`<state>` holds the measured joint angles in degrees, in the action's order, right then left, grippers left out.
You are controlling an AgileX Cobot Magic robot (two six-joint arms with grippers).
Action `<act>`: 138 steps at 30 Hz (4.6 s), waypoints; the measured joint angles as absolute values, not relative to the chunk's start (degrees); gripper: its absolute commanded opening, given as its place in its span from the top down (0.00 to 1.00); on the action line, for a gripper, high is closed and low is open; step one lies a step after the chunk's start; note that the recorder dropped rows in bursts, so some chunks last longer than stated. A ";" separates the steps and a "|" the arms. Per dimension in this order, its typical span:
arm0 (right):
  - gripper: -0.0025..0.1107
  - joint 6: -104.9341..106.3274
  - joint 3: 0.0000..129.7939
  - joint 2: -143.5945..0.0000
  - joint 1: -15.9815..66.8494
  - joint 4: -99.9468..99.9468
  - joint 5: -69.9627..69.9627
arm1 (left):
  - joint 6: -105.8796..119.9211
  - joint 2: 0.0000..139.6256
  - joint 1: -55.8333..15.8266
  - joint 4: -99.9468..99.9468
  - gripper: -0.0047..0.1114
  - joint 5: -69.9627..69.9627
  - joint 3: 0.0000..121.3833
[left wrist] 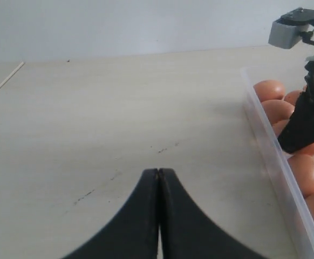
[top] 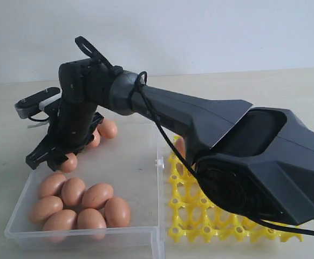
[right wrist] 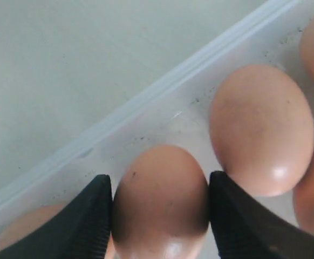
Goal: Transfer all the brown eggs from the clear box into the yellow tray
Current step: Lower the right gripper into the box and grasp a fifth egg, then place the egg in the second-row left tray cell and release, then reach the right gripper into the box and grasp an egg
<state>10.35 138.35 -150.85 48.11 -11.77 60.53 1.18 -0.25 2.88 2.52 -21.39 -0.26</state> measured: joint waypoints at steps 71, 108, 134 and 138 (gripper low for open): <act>0.51 -14.75 29.32 -104.73 35.87 0.00 -37.52 | 1.18 -0.25 2.88 2.52 0.96 -21.39 -0.26; 0.43 7.66 96.48 -121.31 46.58 -27.45 47.44 | 1.18 -0.25 2.88 2.52 0.96 -21.39 -0.26; 0.98 3.70 117.22 -139.75 46.58 -19.37 62.40 | 1.18 -0.25 2.88 2.52 0.96 -21.39 -0.26; 0.98 4.21 114.31 -134.12 45.76 -18.08 58.49 | 1.18 -0.25 2.88 2.52 0.96 -21.39 -0.26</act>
<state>4.21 114.31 -134.12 45.76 -18.08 58.49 1.18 -0.25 2.88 2.52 -21.39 -0.26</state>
